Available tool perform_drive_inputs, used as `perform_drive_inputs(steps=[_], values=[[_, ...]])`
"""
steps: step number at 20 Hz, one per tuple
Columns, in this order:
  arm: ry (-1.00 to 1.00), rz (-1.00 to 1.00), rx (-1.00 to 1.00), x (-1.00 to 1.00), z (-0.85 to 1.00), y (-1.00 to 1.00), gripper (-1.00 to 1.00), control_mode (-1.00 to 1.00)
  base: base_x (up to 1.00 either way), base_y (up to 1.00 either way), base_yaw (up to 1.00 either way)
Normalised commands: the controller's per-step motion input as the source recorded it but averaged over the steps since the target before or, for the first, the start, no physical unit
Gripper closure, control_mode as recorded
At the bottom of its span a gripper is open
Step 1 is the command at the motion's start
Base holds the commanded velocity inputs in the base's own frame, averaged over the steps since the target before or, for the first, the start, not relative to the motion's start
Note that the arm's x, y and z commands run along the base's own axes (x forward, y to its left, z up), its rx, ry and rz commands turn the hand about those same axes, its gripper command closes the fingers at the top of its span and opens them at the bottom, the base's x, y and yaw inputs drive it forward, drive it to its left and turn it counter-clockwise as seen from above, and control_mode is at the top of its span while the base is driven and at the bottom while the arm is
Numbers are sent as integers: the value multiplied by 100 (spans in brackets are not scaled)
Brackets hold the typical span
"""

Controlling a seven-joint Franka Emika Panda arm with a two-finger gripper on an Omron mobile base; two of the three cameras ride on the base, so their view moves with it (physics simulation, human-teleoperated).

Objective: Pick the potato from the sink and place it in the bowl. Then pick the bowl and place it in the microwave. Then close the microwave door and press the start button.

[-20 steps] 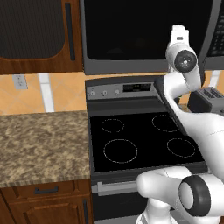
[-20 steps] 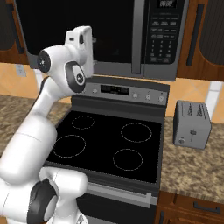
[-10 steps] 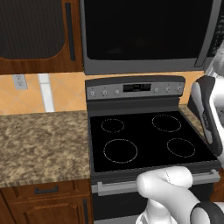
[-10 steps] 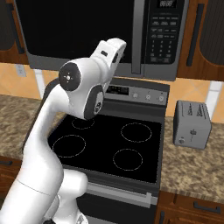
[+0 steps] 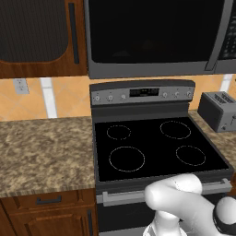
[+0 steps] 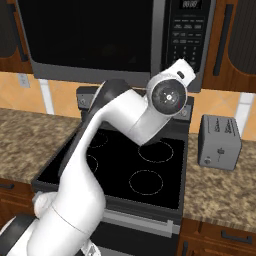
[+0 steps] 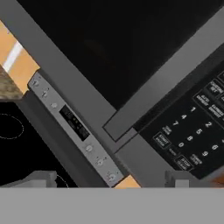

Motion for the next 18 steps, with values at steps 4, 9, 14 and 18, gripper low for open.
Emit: perform_drive_inputs(steps=[4, 9, 14, 18], values=[[-6, 34, 5, 51, -16, 1, -100, -100, 0, 0, 0], [-10, 26, 0, 52, -19, 1, -100, -100, 0, 0, 0], [0, 16, 1, 57, -12, 0, -100, -100, 0, 0, 0], [0, 0, 1, 48, 0, -3, -100, -100, 0, 0, 0]])
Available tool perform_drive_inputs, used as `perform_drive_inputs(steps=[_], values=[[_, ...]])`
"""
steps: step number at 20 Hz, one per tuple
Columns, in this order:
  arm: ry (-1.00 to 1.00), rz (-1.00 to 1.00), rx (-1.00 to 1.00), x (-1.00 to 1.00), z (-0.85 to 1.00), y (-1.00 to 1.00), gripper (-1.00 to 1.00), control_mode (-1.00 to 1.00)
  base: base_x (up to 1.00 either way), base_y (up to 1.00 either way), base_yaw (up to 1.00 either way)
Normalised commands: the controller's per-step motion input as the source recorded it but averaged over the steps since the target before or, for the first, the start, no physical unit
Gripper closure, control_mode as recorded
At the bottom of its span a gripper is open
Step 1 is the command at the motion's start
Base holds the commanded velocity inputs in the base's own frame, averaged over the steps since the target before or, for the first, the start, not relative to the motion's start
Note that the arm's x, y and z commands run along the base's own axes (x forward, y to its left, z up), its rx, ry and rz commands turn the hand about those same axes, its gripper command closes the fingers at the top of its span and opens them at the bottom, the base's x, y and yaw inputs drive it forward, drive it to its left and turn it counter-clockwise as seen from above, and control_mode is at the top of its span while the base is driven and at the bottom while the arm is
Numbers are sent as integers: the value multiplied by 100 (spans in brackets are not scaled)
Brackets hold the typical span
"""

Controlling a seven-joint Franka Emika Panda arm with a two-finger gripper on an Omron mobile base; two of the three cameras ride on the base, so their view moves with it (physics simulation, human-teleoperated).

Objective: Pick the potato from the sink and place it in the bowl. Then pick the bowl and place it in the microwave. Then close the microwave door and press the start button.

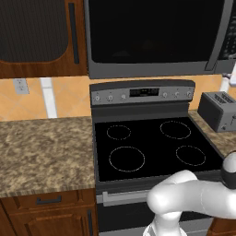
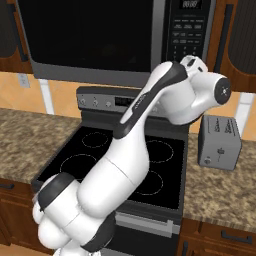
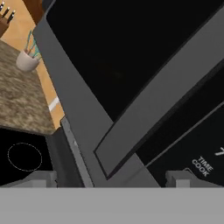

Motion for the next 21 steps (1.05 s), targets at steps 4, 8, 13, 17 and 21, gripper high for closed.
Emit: perform_drive_inputs(steps=[4, 8, 13, 17, 21], values=[[0, 0, 1, 50, -1, -1, -100, -100, 0, 0, 0], [0, 0, 3, 39, -6, -11, -100, -100, 0, 0, 0], [0, 0, 3, 26, -13, -12, -100, -100, 0, 0, 0], [0, 0, 3, 3, -15, 0, -100, -100, 0, 0, 0], [0, 0, 6, -96, -8, 7, -100, -100, 0, 0, 0]])
